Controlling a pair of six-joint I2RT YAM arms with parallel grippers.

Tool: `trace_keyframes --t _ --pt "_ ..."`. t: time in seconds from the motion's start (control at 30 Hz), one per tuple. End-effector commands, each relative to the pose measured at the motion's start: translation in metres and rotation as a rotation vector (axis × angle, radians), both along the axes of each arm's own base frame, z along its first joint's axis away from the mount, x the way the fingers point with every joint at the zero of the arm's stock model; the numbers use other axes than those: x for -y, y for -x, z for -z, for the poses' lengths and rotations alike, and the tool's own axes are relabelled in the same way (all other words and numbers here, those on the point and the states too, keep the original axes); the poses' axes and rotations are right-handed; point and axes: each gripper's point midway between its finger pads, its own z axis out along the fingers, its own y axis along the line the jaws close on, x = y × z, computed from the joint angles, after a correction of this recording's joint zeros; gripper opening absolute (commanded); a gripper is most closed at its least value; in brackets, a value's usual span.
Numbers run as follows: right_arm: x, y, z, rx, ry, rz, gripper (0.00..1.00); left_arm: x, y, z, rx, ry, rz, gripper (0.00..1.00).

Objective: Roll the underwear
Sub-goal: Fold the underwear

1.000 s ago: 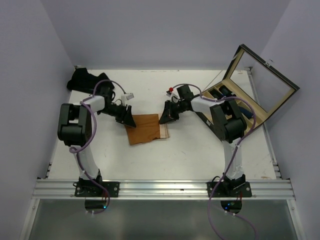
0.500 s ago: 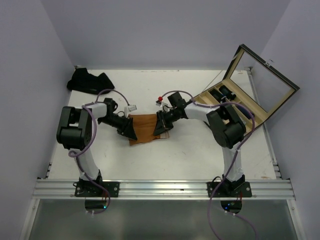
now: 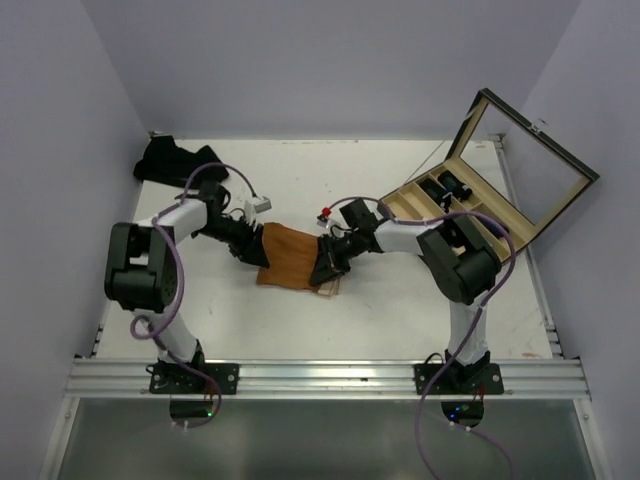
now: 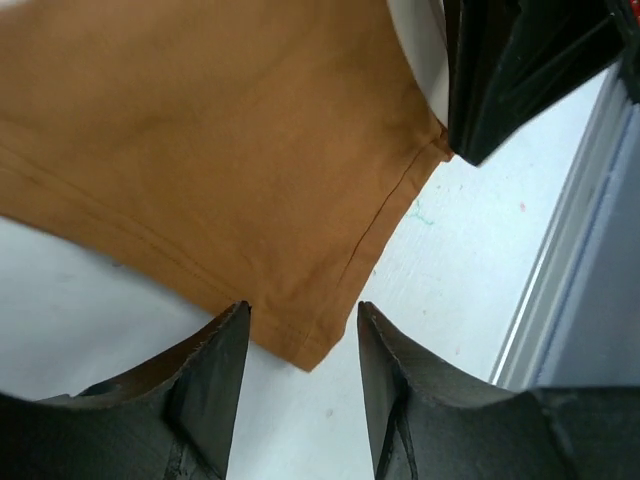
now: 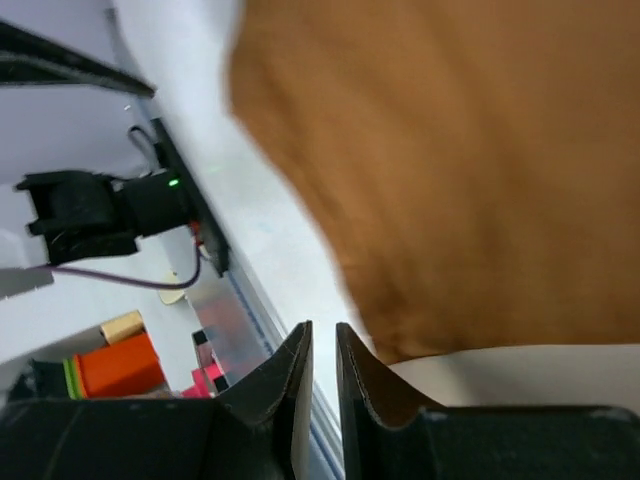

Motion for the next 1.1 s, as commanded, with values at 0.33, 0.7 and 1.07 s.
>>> trace_keyframes --t 0.33,0.7,1.07 --pt "-0.014 -0.059 -0.058 0.341 0.02 -0.096 0.18 0.022 0.01 -0.055 1.051 -0.225 0.415 0.49" --pt "-0.013 -0.06 0.004 0.235 0.085 -0.098 0.17 0.048 0.02 0.004 1.086 -0.292 0.642 0.38" --pt "-0.005 -0.053 0.033 0.232 0.149 -0.162 0.17 0.035 0.038 0.035 0.969 -0.325 0.776 0.28"
